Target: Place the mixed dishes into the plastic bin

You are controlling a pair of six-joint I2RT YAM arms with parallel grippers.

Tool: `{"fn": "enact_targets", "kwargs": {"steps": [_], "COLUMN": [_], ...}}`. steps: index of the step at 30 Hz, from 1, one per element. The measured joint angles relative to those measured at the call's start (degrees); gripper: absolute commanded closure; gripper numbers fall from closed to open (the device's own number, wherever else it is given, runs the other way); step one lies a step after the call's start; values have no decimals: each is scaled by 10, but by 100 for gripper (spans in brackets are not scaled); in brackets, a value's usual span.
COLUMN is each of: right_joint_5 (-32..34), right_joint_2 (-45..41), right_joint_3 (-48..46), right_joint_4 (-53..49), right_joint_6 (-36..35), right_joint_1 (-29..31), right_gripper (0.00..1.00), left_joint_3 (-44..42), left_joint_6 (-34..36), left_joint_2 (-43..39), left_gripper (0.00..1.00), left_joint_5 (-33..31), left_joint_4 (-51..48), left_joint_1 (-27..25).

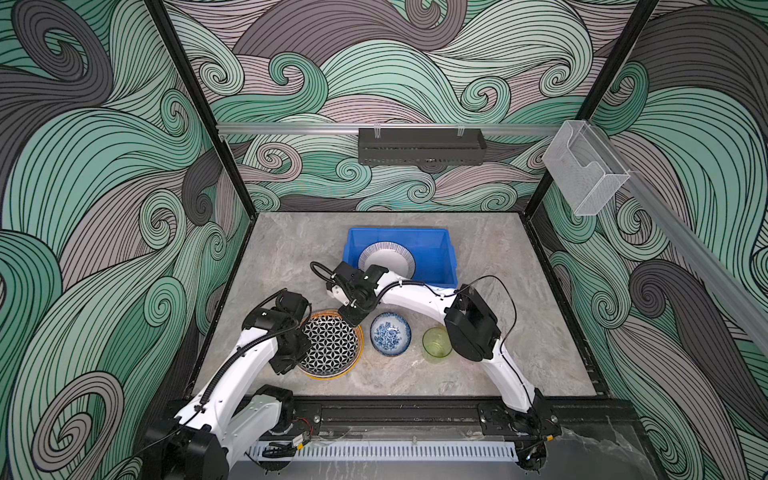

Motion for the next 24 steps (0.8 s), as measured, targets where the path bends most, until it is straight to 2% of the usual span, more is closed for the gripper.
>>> {"fn": "enact_targets", "kwargs": {"steps": [8, 24], "right_joint_5": [6, 18], "right_joint_2": [3, 6], "right_joint_3": [10, 25], "right_joint_4": [-13, -31], "right_joint_6": [1, 3], "right_joint_1": [2, 3], "right_gripper": [72, 71], "left_joint_3": [0, 0], "left_joint_6": [7, 9], "left_joint_2": [-5, -15], "left_gripper": [100, 100], "left_joint_5": [5, 6], "left_joint_4": [5, 12], "left_joint_1": [0, 0]}}
